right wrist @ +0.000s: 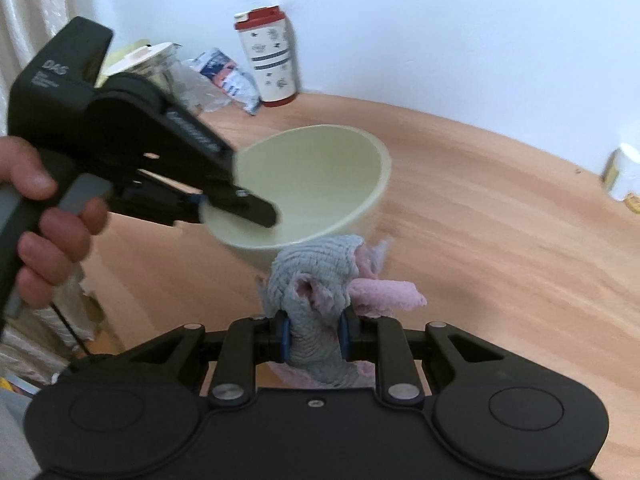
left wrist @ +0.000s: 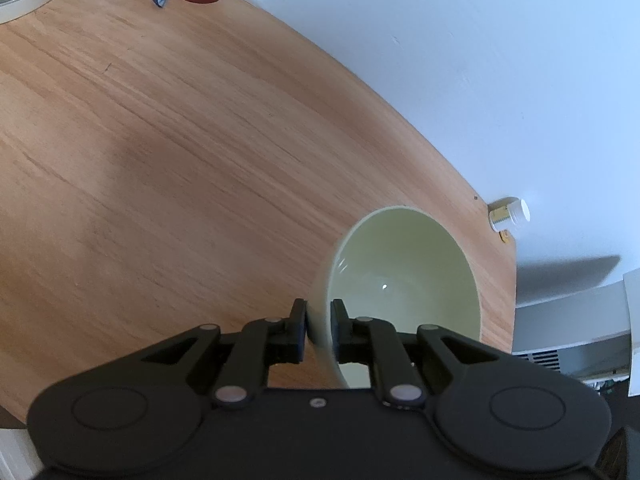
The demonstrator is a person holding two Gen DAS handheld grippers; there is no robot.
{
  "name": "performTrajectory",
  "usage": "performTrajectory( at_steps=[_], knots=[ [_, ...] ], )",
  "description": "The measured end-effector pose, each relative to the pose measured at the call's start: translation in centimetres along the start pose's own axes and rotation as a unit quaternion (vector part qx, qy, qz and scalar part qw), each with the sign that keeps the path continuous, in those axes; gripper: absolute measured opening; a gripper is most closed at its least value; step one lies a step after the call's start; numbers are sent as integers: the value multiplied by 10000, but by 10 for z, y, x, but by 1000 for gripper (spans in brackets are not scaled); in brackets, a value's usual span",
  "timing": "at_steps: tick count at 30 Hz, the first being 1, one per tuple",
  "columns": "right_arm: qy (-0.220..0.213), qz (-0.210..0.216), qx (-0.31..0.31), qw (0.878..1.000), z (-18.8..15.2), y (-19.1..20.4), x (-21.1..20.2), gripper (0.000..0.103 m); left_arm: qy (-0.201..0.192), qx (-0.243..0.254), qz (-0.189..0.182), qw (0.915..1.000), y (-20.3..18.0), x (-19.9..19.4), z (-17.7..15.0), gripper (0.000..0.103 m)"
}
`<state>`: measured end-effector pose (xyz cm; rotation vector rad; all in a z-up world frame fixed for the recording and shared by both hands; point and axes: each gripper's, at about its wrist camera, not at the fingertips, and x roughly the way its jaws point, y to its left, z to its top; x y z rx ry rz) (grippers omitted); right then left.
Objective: Clean bowl
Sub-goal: 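Tilt the held bowl with the left tool toward the cloth in the right tool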
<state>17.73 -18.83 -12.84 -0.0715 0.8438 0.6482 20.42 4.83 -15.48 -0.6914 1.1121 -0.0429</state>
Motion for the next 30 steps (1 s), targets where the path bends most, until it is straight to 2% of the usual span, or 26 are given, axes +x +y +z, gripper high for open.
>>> performTrajectory(
  at_steps=[4,8,15,19,30],
  knots=[
    [-6,-122,-206,9997,0,-10,-6,25,52,-81,35,9999,2,0,-3,11],
    [63,-184,-538,9984,-2,1,-4,24,37,-243,69,9997,4,1,-6,11],
    [155,-78,-560,9983,3,19,7,25,-72,-349,108,9993,5,1,-7,11],
    [142,203,-445,9987,3,25,8,25,-112,-336,94,9993,4,2,-7,11],
    [141,609,-50,9980,8,33,14,25,-175,-268,-44,9995,-6,1,-8,11]
  ],
)
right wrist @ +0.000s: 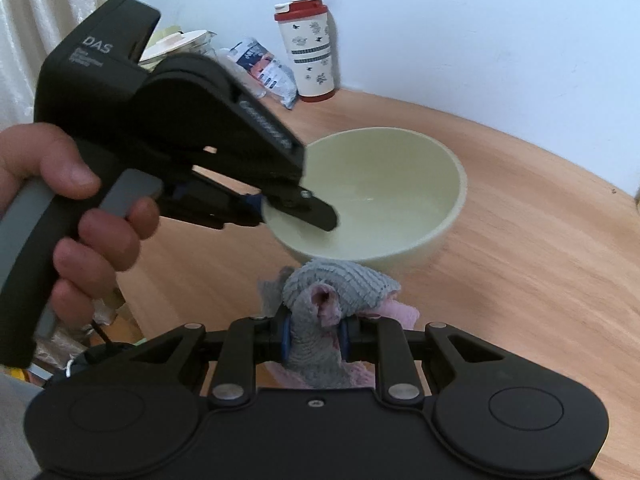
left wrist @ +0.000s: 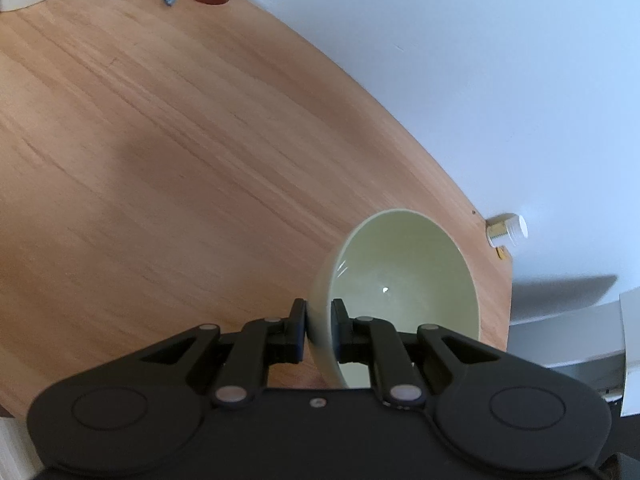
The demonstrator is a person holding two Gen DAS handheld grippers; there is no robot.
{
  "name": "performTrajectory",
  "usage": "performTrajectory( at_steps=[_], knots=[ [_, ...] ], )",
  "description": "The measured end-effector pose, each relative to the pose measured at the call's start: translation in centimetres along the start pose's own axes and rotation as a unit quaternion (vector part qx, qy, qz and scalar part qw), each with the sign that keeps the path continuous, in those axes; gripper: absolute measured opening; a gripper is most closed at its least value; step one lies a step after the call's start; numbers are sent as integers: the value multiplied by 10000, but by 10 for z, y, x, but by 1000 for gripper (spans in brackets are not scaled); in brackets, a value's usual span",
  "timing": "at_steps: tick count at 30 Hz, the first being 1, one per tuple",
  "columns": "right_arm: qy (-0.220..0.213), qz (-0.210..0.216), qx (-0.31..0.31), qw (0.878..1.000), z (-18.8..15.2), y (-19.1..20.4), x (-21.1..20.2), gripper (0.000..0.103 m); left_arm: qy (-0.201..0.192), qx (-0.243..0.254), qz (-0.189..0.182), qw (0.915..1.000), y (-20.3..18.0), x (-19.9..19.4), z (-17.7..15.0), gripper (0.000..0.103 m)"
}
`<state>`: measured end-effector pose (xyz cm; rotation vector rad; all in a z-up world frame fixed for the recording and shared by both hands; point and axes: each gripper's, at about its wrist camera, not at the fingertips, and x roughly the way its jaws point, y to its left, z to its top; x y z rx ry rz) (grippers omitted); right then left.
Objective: Clean bowl
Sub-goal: 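Tilt the held bowl with the left tool toward the cloth in the right tool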
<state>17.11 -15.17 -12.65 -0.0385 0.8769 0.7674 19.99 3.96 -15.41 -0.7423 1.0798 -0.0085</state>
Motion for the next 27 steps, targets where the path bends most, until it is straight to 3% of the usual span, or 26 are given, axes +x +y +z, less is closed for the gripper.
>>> performTrajectory(
  at_steps=[9,17,27],
  knots=[
    [-52,143,549,9984,-3,-1,4,24,129,127,-139,9997,-5,-1,-4,12],
    [-92,-73,569,9983,-13,-8,-8,24,131,218,-85,9996,-4,-1,-4,12],
    [-39,-482,591,9971,-21,-22,-17,24,179,-5,44,9998,5,0,-4,12]
  ],
)
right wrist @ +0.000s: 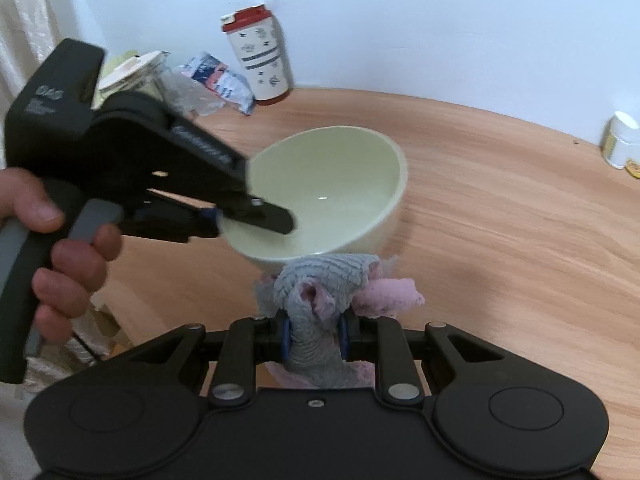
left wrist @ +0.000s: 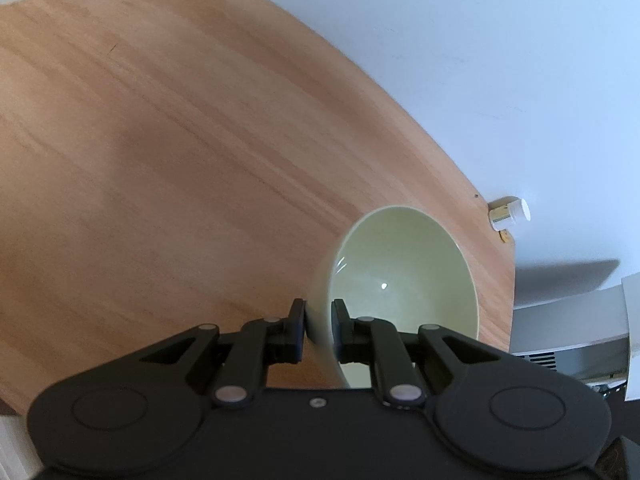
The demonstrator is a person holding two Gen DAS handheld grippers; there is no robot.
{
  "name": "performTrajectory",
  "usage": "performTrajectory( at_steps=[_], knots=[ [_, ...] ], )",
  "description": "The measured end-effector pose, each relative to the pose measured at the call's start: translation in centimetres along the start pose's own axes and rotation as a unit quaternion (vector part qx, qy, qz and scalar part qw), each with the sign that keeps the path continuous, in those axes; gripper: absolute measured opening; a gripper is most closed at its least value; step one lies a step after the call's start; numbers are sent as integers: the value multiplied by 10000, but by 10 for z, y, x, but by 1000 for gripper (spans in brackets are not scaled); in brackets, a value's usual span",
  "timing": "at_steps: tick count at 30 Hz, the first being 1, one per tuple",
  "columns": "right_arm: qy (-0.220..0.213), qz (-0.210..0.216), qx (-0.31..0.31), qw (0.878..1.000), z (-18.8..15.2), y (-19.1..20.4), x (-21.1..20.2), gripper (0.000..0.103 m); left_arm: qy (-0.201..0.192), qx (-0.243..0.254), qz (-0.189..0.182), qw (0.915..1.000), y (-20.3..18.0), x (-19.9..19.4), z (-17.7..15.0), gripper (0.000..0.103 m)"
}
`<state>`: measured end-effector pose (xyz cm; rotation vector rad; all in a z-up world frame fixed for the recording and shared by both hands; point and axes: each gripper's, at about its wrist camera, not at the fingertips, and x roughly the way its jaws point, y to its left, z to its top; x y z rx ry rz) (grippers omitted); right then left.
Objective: Clean bowl
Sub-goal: 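Tilt the held bowl with the left tool toward the cloth in the right tool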
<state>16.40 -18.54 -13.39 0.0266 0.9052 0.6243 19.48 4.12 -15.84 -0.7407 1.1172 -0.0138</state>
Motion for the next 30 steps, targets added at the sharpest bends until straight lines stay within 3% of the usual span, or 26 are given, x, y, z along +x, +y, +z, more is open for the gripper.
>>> performTrajectory(
  at_steps=[8,17,24,30],
  knots=[
    [19,-113,434,9990,6,-14,14,24,2,-46,18,10000,3,0,-2,12],
    [39,-212,-181,9996,15,-22,18,24,46,524,10,9986,1,-5,2,12],
    [205,-338,-454,9982,10,-25,23,19,197,574,265,9978,1,8,-4,11],
    [273,-228,-254,9990,2,-33,28,19,237,476,292,9982,14,16,-3,11]
  ],
)
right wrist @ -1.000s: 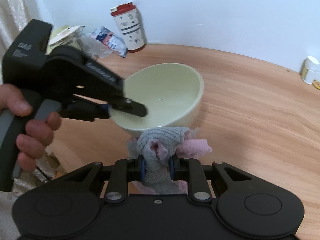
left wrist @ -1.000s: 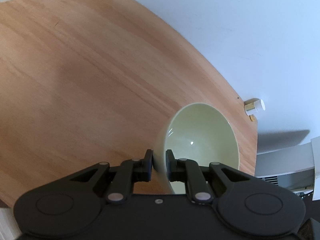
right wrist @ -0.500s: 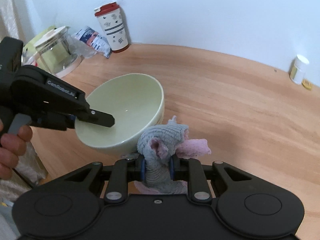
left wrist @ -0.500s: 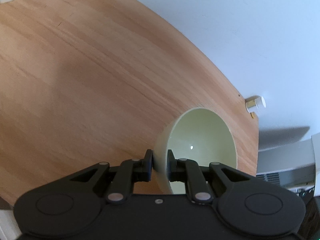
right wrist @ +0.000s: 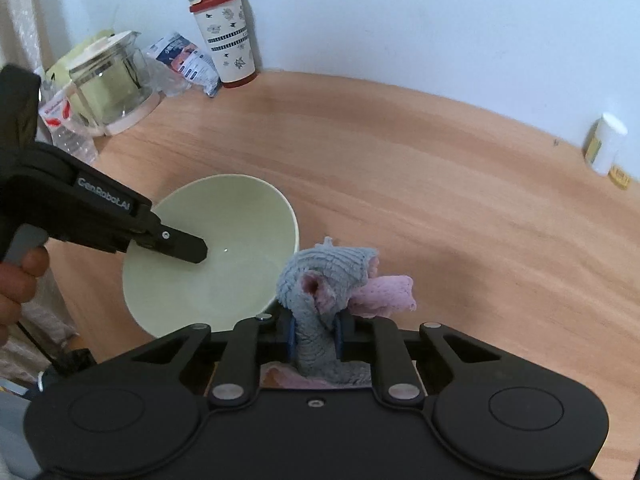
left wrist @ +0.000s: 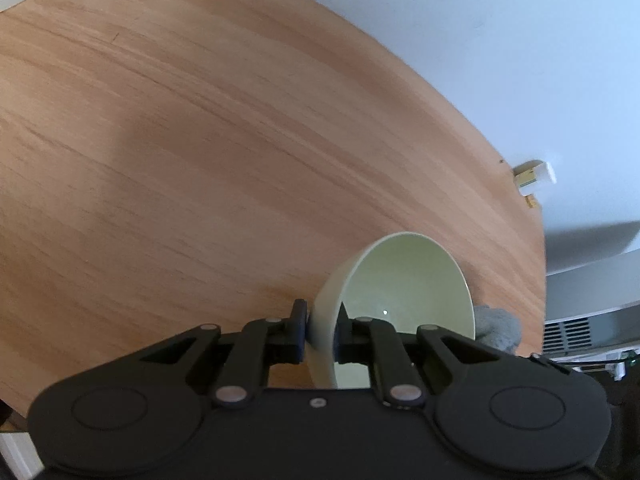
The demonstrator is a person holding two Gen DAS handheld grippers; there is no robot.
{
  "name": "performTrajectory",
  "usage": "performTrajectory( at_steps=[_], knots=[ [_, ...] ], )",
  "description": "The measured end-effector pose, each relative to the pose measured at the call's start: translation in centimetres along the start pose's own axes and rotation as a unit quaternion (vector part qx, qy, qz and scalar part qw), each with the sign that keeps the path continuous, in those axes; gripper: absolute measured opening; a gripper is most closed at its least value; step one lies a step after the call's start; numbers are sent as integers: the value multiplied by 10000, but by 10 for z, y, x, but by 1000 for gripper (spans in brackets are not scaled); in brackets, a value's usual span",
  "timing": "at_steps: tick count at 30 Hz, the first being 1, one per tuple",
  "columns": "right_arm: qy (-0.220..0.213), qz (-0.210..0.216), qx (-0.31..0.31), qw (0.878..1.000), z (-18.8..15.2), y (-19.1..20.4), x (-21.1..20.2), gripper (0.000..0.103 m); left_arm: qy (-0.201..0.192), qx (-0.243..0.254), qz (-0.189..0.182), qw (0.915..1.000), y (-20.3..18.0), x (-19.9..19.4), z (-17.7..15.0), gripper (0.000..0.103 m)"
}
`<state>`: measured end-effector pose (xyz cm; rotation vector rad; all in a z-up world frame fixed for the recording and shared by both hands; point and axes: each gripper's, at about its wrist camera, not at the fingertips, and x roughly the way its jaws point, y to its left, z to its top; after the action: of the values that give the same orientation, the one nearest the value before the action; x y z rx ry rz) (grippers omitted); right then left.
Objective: Clean bowl
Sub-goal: 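Tilt the held bowl with the left tool toward the cloth in the right tool, then rub the cloth against the bowl with the right tool while the left tool holds the bowl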
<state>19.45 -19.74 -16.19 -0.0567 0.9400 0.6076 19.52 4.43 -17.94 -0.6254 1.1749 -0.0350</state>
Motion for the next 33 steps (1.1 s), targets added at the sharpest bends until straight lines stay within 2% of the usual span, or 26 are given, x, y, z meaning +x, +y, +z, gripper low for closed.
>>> performTrajectory(
  at_steps=[4,8,13,14,16,19,27,29,33],
  knots=[
    [154,-237,-307,9991,-4,4,9,20,-12,-28,-5,10000,3,5,3,9],
    [275,-412,-671,9965,-8,8,13,28,-2,57,-22,10000,4,7,7,9],
    [190,-588,-1380,9885,-12,20,9,48,63,76,-104,9999,9,7,13,10],
    [185,-594,-1455,9874,-12,21,8,52,76,85,-119,9999,10,7,15,10],
    [181,-605,-1667,9840,-11,26,5,66,88,117,-138,9998,11,7,16,10],
    [85,-498,-2048,9775,-11,34,1,76,142,165,-191,9996,14,6,17,11],
    [442,-376,-2676,9618,-10,42,22,78,219,282,-188,9992,20,1,19,14],
    [626,-281,-2731,9595,-9,40,30,75,243,279,-166,9992,19,1,20,15],
    [603,-215,-2704,9606,-5,41,32,66,301,39,-211,9993,23,2,20,16]
  ],
)
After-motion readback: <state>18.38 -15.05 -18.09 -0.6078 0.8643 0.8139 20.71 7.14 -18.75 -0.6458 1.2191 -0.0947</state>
